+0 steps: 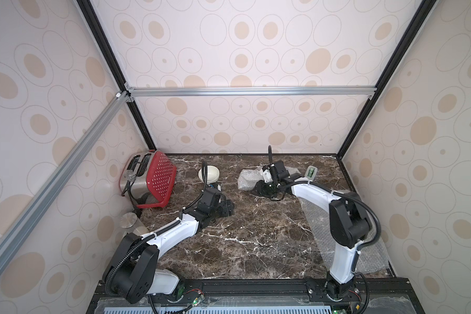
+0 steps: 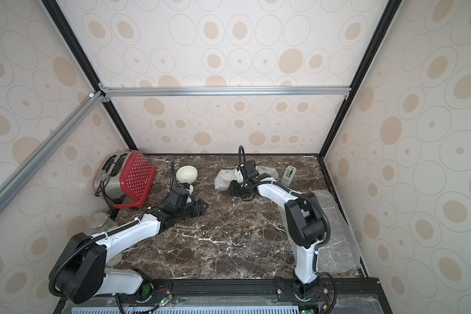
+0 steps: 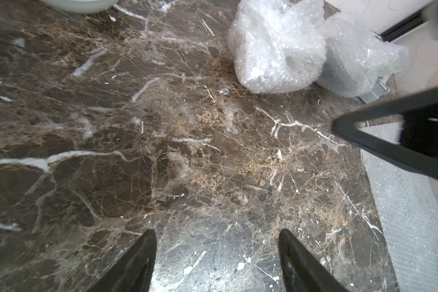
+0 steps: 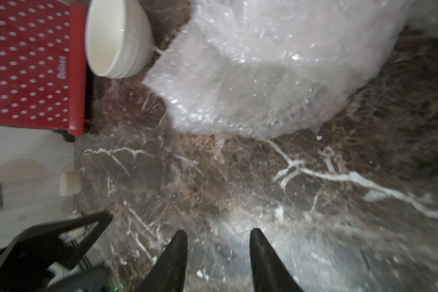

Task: Wrap bowls in bubble wrap
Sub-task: Move the bubble-wrapped bowl to the center of the board, then move the bubble wrap to the center of the board.

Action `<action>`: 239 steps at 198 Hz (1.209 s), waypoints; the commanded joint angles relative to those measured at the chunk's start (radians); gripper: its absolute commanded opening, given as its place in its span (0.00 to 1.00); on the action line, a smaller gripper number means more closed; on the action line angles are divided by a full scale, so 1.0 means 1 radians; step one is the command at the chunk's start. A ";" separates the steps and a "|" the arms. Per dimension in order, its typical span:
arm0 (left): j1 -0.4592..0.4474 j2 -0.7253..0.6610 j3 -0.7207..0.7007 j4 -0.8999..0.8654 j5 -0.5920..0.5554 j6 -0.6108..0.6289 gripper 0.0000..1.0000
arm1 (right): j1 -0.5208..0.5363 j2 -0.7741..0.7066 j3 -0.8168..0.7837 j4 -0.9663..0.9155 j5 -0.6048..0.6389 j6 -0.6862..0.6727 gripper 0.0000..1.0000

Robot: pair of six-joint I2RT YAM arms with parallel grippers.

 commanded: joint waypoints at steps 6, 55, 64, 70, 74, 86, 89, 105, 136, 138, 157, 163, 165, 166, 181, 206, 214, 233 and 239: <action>0.043 -0.023 0.019 -0.011 0.005 0.021 0.75 | -0.050 -0.179 -0.164 -0.098 0.023 -0.034 0.45; 0.218 -0.026 0.013 -0.031 0.065 -0.031 0.77 | -0.197 -0.451 -0.414 -0.294 0.169 -0.058 0.47; 0.246 -0.029 0.010 -0.033 0.065 -0.038 0.78 | -0.255 -0.492 -0.447 -0.345 0.199 -0.059 0.47; 0.264 -0.030 0.008 -0.035 0.066 -0.042 0.78 | -0.294 -0.520 -0.471 -0.370 0.215 -0.058 0.48; 0.277 -0.032 0.007 -0.039 0.066 -0.046 0.78 | -0.321 -0.541 -0.488 -0.381 0.227 -0.058 0.48; 0.311 -0.034 0.002 -0.051 0.052 -0.065 0.78 | -0.395 -0.601 -0.534 -0.416 0.257 -0.058 0.48; 0.322 -0.033 0.001 -0.051 0.052 -0.070 0.78 | -0.411 -0.614 -0.545 -0.423 0.264 -0.058 0.48; 0.369 -0.028 -0.013 -0.026 0.070 -0.102 0.77 | -0.468 -0.651 -0.577 -0.466 0.320 -0.043 0.47; 0.394 -0.012 -0.033 0.060 0.145 -0.132 0.77 | -0.473 -0.558 -0.603 -0.442 0.276 0.032 0.47; 0.394 -0.011 -0.036 0.066 0.149 -0.133 0.77 | -0.473 -0.548 -0.606 -0.438 0.271 0.034 0.47; 0.394 -0.020 -0.053 0.097 0.168 -0.145 0.77 | -0.472 -0.458 -0.641 -0.394 0.257 0.019 0.48; 0.394 -0.024 -0.059 0.098 0.170 -0.145 0.77 | -0.472 -0.443 -0.650 -0.387 0.275 0.016 0.48; 0.394 -0.025 -0.060 0.098 0.169 -0.143 0.77 | -0.472 -0.439 -0.654 -0.384 0.279 0.016 0.48; 0.394 -0.025 -0.059 0.097 0.169 -0.143 0.77 | -0.472 -0.435 -0.658 -0.381 0.281 0.018 0.48; 0.394 -0.031 -0.063 0.090 0.168 -0.135 0.77 | -0.469 -0.413 -0.668 -0.356 0.285 0.020 0.48; 0.396 -0.042 -0.080 0.107 0.185 -0.138 0.77 | -0.461 -0.350 -0.661 -0.344 0.335 0.024 0.47; 0.395 -0.048 -0.084 0.115 0.188 -0.141 0.77 | -0.460 -0.324 -0.656 -0.344 0.337 0.022 0.45; 0.396 -0.058 -0.089 0.116 0.190 -0.140 0.77 | -0.454 -0.269 -0.651 -0.325 0.335 0.014 0.37; 0.395 -0.061 -0.090 0.119 0.192 -0.141 0.77 | -0.453 -0.254 -0.641 -0.328 0.330 0.006 0.29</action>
